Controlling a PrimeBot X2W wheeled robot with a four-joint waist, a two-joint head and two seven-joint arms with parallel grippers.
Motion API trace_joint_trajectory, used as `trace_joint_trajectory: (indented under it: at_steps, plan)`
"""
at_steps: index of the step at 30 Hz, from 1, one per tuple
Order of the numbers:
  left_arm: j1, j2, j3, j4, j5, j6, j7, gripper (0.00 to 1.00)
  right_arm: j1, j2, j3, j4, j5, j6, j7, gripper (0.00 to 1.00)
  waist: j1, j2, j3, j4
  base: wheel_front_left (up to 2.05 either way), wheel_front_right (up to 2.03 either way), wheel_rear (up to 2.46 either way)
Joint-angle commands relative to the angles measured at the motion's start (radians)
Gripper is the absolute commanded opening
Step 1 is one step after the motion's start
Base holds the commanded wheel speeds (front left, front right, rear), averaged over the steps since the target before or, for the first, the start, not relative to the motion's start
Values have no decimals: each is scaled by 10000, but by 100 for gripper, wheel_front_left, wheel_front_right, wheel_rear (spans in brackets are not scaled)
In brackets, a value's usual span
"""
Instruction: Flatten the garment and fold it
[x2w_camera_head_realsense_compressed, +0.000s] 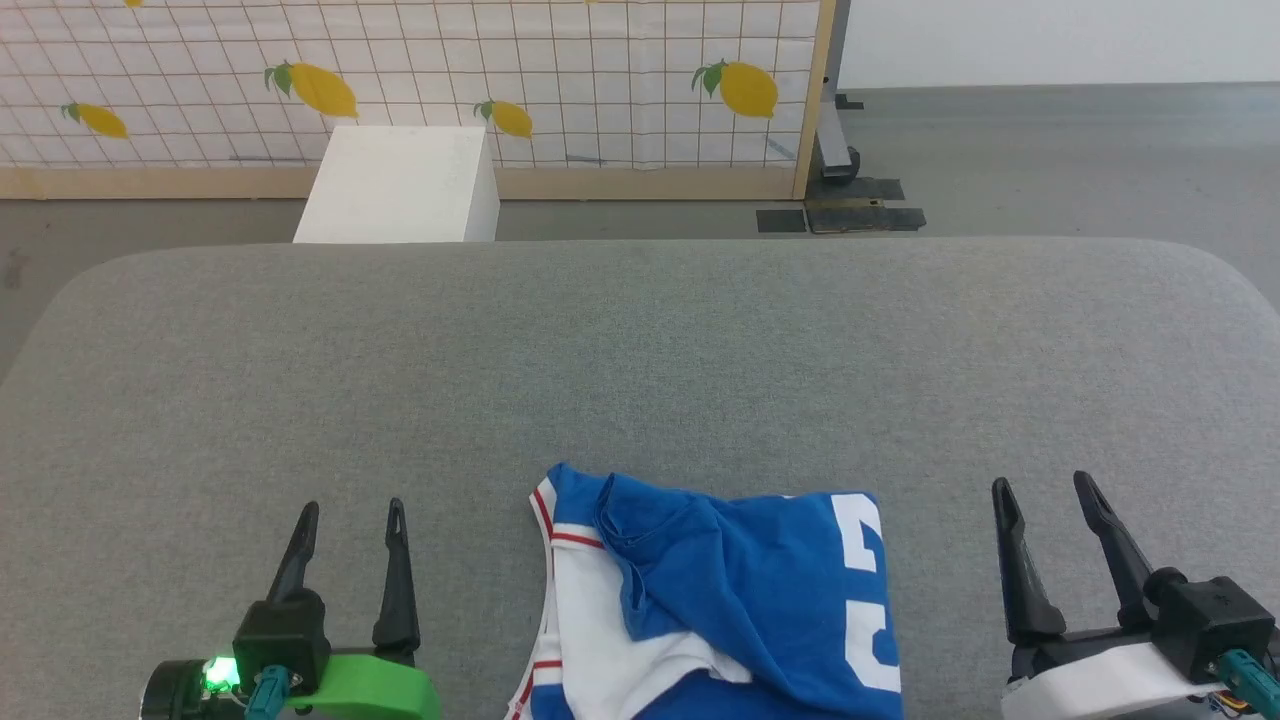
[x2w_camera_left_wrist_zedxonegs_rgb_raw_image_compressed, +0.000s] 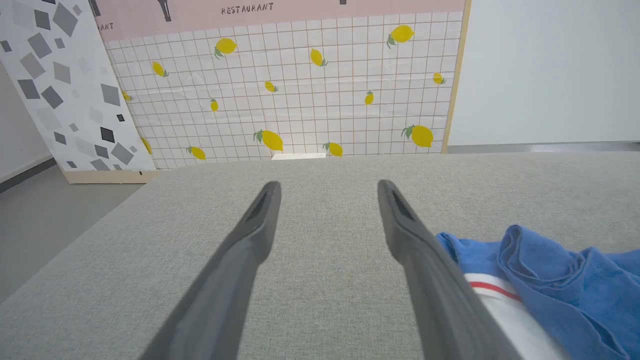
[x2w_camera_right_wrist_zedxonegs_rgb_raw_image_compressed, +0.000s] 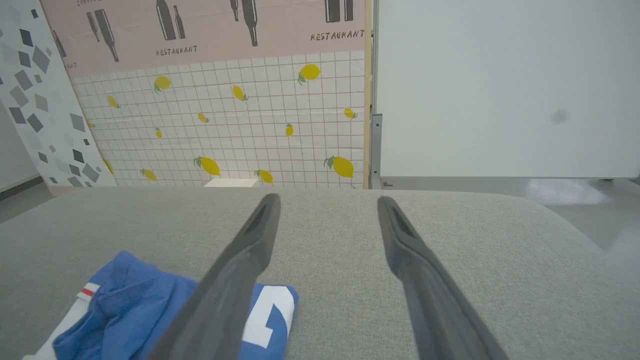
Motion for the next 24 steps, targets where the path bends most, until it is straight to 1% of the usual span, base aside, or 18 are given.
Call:
trace_joint_trajectory:
  at_steps: [1, 5, 7, 11, 13, 15, 18, 19, 21, 22, 24]
  plan:
    - [103, -32, 28, -9, 26, -46, -36, 100, 159, 19, 2, -32, 25, -15, 33, 100, 0, 0, -8, 12, 0, 0, 0]
    - [111, -43, 26, -35, 23, -33, -36, 100, -69, 19, 17, -210, 41, -15, 21, 100, 0, 0, 11, 28, 0, 0, 0]
    - [113, -49, 36, -48, 12, -24, -36, 100, -415, -86, 30, -330, 2, -15, 72, 100, 0, 0, 61, 7, 0, 0, 0]
    - [12, -52, 92, -8, 0, -61, -36, 100, -1563, -692, 78, -660, 223, -15, 360, 100, 0, 0, 180, -38, 0, 0, 0]
    - [-30, -57, 92, -18, 6, -56, -36, 100, -2228, -1136, 210, -739, 432, -15, 719, 100, 0, 0, 247, -44, 0, 0, 0]
    - [-83, -63, 68, -27, 10, -50, -36, 100, -2841, -1713, 511, -657, 626, -15, 1410, 100, 0, 0, 321, -26, 0, 0, 0]
    - [-192, -70, 63, 0, -4, -72, -36, 100, -3663, -2607, 1164, -348, 1191, -15, 3036, 100, 0, 0, 435, 16, 0, 0, 0]
    - [-213, -72, 68, 2, -8, -74, -36, 100, -3886, -2807, 1364, -264, 1454, -15, 3532, 100, 0, 0, 468, 23, 0, 0, 0]
    - [-245, -77, 73, -4, -11, -72, -36, 100, -4377, -3317, 1875, -85, 2044, -15, 4561, 100, 0, 0, 539, 42, 0, 0, 0]
    - [-268, -80, 64, -13, -8, -67, -36, 100, -4658, -3634, 2227, 83, 2492, -15, 5220, 100, 0, 0, 590, 60, 0, 0, 0]
    - [-307, -85, 56, -26, -9, -56, -36, 100, -4976, -4039, 2845, 386, 3366, -15, 6337, 100, 0, 0, 666, 90, 0, 0, 0]
